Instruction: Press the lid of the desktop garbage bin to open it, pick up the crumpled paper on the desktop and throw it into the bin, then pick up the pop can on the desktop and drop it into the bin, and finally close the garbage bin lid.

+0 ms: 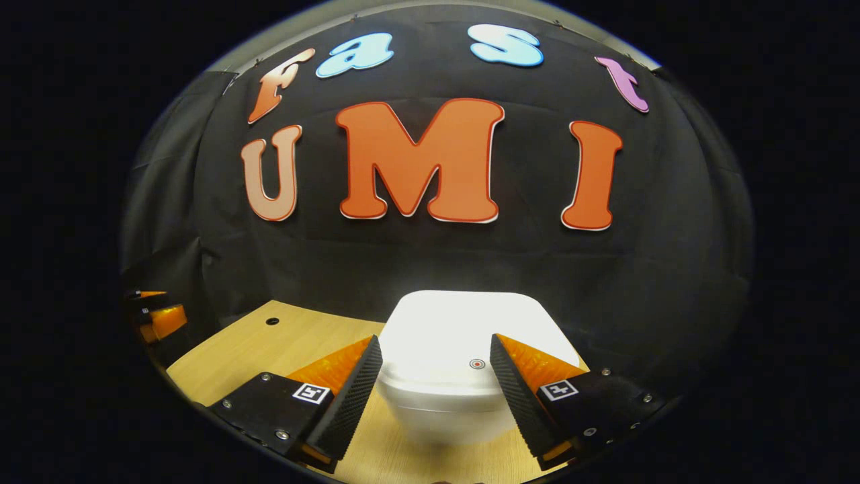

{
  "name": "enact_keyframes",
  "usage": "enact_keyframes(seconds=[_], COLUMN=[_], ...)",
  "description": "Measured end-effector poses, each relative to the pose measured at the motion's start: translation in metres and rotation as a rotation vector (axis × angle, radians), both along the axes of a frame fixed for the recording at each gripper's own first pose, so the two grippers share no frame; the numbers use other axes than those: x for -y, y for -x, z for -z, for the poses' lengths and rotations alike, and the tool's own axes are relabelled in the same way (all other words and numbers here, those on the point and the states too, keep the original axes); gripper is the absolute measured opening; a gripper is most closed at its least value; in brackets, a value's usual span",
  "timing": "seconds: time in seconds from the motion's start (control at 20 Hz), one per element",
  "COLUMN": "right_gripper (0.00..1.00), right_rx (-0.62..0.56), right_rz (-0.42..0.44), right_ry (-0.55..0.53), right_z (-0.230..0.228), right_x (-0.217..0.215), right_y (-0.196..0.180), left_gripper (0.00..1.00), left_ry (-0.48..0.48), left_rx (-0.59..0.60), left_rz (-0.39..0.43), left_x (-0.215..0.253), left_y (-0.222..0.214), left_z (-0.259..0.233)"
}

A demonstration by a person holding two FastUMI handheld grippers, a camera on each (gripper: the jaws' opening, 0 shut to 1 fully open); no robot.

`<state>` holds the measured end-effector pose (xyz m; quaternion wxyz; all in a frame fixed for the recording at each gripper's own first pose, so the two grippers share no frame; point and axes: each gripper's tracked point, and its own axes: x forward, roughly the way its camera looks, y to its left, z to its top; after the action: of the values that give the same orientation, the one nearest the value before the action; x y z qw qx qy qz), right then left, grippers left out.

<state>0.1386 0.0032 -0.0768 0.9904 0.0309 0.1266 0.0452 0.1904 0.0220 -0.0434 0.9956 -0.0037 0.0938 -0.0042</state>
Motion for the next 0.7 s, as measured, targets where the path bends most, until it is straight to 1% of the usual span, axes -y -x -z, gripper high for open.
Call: enact_keyframes(seconds=[0.1, 0.3, 0.6, 0.7], right_gripper=[0.98, 0.97, 0.98, 0.97], right_rx=[0.024, 0.055, 0.059, 0.059], right_rz=[-0.022, -0.059, -0.106, -0.117], right_ry=[0.018, 0.013, 0.001, -0.001], right_z=[-0.007, -0.017, -0.017, -0.016], right_x=[-0.007, -0.025, -0.054, -0.063], right_y=[0.004, 0.018, 0.037, 0.042], left_gripper=[0.97, 0.97, 0.97, 0.97], left_ry=[0.014, 0.033, 0.04, 0.028], left_rx=[0.029, 0.089, 0.156, 0.176], left_rz=[-0.004, -0.009, 0.004, 0.004], left_x=[-0.001, -0.001, 0.007, 0.008], left_y=[-0.003, -0.008, -0.009, -0.007], left_z=[-0.017, -0.046, -0.063, -0.068])
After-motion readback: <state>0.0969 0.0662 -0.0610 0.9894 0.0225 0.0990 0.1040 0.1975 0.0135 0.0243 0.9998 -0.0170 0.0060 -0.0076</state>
